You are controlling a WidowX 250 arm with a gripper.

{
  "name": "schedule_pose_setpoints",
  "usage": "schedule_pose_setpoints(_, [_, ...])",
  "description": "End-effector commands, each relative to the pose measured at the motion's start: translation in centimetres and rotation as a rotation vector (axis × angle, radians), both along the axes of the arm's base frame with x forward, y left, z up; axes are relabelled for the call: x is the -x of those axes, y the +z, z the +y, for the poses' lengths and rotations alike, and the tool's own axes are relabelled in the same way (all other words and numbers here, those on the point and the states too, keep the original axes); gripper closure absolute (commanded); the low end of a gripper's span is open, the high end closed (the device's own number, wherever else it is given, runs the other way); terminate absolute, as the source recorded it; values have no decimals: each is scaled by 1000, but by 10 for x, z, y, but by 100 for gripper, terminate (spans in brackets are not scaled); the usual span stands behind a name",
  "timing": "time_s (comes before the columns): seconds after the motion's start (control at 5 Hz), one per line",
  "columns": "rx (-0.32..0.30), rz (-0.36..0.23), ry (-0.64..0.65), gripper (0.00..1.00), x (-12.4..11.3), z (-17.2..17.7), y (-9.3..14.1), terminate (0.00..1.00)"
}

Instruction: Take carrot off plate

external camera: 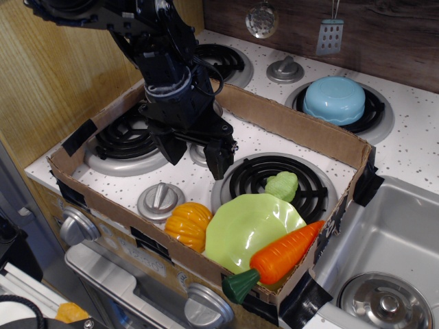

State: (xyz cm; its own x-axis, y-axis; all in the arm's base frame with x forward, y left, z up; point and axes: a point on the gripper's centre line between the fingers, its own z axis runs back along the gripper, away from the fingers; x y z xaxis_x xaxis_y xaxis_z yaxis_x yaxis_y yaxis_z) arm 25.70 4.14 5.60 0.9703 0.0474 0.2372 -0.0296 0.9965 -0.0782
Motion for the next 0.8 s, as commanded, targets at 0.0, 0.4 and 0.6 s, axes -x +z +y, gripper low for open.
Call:
schedule_pose_setpoints(0.0, [0, 0, 0, 0, 0, 0, 0, 0])
schedule_pose_setpoints(0.4, [44, 4, 111, 0, 29, -38, 13, 0])
schedule_pose_setpoints(0.6, [95, 31, 127, 0, 39, -66, 26, 0])
